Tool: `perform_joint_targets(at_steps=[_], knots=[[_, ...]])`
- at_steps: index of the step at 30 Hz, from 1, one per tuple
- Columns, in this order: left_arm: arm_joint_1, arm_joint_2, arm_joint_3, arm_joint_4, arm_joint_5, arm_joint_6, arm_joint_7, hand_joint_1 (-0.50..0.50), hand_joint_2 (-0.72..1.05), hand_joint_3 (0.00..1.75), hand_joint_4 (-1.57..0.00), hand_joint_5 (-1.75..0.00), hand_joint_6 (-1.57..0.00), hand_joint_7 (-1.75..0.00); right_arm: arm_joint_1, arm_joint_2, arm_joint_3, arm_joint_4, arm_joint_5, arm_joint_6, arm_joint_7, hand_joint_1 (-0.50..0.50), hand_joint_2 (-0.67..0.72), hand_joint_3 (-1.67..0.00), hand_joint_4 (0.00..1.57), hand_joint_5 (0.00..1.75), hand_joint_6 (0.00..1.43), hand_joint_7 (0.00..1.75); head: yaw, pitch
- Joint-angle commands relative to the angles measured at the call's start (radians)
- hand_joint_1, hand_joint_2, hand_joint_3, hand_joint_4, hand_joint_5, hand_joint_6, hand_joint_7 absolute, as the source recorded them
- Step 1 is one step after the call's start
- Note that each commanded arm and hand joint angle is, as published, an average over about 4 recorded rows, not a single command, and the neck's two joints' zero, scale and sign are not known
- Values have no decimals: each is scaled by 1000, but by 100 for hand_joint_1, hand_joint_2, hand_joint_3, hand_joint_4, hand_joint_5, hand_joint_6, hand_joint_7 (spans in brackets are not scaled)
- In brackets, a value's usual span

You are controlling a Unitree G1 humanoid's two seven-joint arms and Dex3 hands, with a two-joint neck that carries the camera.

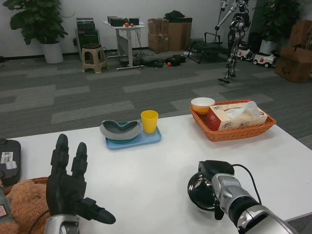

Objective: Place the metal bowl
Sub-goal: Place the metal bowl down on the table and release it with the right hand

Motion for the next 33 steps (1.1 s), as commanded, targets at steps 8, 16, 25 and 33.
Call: perform_joint_targets(at_steps=[8,16,25,33], knots=[[-6,0,-7,3,-7,-4,0,-48,-72,0,0,0,0,0,-11,-22,-94,73,45,-53,94,-38,47,-50,1,73,0,148,2,5],[-9,-2,-8,4,-7,-4,0,-48,-72,2,0,0,0,0,-11,-27,-123,85,52,-53,117,-42,53,-18,0,0,0,59,2,6],[-9,-2,-8,4,-6,-4,0,-48,-72,0,0,0,0,0,-6,-24,-123,68,52,-59,115,-42,60,-8,0,0,0,17,12,2],[-4,-2,-6,2,-7,-4,0,-48,-72,0,0,0,0,0,54,-23,-159,-78,52,-73,98,-46,66,-4,3,0,0,14,20,2]])
